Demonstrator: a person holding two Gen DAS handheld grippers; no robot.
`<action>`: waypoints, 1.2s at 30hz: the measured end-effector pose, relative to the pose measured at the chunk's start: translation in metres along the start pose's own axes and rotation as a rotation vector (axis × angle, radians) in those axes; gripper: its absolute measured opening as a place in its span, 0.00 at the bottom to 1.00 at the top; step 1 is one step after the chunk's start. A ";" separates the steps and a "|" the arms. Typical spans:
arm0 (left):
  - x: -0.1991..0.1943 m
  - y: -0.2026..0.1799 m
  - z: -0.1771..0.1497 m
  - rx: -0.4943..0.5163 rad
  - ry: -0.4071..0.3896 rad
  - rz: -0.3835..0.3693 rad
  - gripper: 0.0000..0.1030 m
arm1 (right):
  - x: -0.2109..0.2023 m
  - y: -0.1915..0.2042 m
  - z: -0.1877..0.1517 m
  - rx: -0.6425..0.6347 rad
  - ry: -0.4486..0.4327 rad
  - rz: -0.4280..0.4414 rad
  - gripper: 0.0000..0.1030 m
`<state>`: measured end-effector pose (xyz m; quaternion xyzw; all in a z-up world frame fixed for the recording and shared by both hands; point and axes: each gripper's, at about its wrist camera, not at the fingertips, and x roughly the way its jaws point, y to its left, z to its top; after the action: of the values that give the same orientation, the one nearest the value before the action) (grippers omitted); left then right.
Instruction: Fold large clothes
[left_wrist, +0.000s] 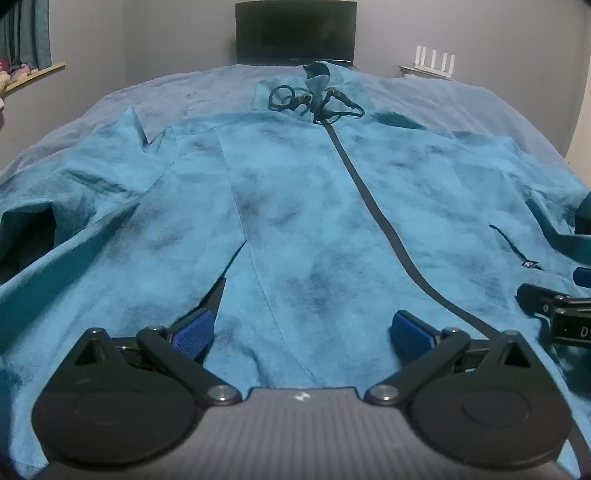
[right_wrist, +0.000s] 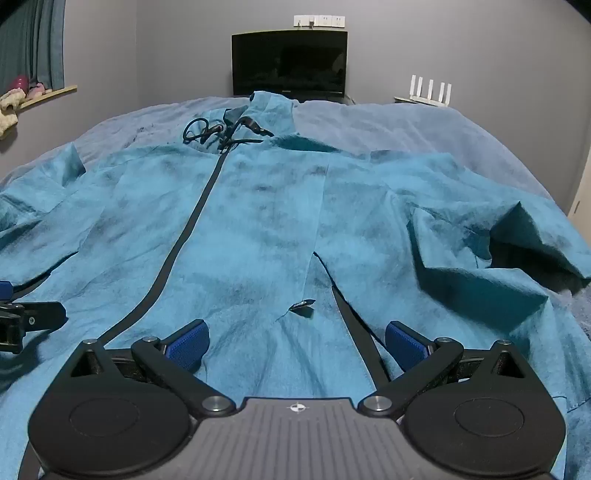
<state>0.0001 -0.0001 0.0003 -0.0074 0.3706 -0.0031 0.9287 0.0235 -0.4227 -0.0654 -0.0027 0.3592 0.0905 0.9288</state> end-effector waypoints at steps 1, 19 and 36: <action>0.000 0.000 0.000 -0.002 0.000 -0.004 1.00 | 0.000 0.000 0.000 0.001 0.003 0.001 1.00; 0.002 0.000 0.001 0.011 0.001 0.003 1.00 | 0.001 0.000 0.000 0.000 0.004 0.001 1.00; 0.002 -0.001 0.000 0.012 0.000 0.003 1.00 | 0.001 0.000 0.001 -0.001 0.009 0.000 1.00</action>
<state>0.0013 -0.0007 -0.0011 -0.0015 0.3707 -0.0038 0.9287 0.0250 -0.4220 -0.0658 -0.0037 0.3632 0.0905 0.9273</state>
